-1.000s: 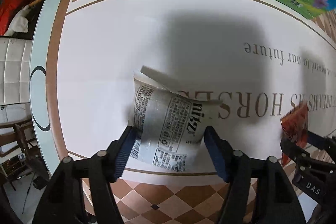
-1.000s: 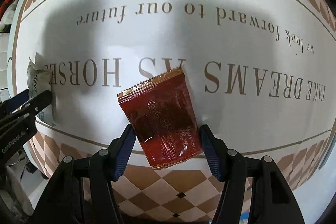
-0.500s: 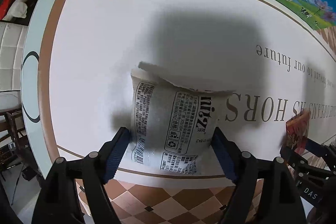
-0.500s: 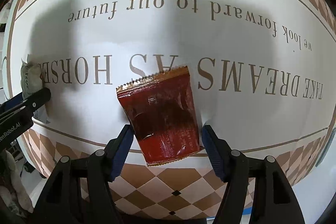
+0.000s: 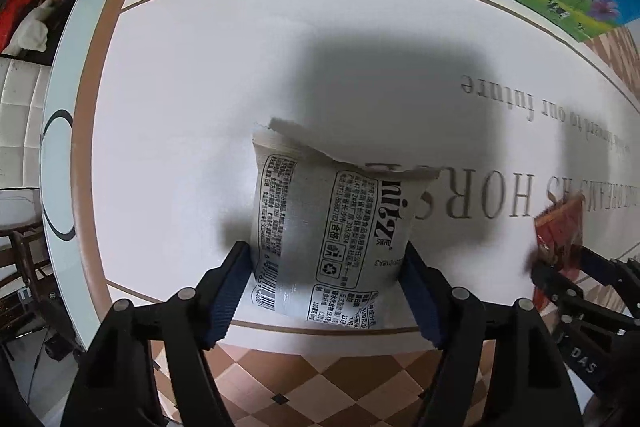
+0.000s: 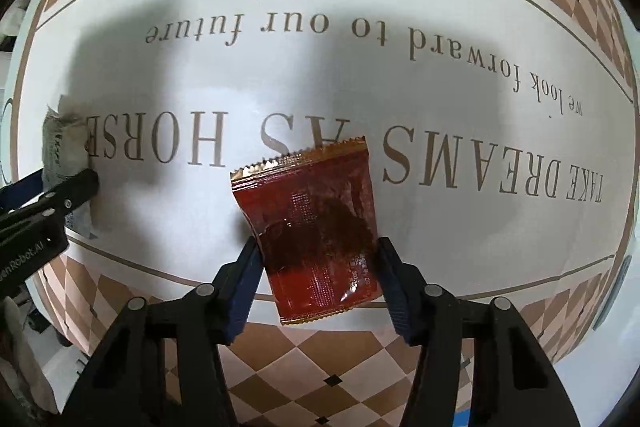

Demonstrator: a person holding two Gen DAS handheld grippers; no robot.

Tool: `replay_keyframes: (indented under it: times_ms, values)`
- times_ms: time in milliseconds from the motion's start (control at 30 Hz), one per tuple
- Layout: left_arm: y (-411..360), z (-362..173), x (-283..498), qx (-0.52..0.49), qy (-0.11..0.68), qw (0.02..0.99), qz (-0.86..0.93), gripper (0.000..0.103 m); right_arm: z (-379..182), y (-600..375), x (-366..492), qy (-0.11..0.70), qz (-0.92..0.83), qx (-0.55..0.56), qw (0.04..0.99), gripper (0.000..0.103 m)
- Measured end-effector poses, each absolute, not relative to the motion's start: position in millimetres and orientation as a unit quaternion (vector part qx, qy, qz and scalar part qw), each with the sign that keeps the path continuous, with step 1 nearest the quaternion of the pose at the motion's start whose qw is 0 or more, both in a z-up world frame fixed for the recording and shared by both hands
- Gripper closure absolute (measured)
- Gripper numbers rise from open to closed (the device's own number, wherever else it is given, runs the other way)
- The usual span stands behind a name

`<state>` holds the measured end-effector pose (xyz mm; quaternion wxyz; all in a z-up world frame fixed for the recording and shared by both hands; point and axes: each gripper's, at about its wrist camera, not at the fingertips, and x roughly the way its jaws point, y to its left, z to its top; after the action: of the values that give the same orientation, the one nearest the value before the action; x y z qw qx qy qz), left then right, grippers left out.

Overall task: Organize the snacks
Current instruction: 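Carry both packets into the box and open both grippers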

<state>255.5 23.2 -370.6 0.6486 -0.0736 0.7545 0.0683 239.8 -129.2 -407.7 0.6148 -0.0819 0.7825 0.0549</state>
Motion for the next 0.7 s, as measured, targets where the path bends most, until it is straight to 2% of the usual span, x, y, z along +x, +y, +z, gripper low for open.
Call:
replay_keyframes:
  times_ms: [300,567,700]
  values:
    - [11,-328,252,-0.081,0.733,0.675,0.035,0.032,-381,-125,230,0.772,0.074,-0.038,0.63,0.045]
    - [25,-245,281,-0.117,0.676,0.727,0.006,0.032,-298,-127,259,0.73,0.117,0.024,0.673,0.045]
    - [40,-201,328,-0.125,0.648,0.752,-0.01,0.032,-244,-133,306,0.696,0.137,0.048,0.703,0.045]
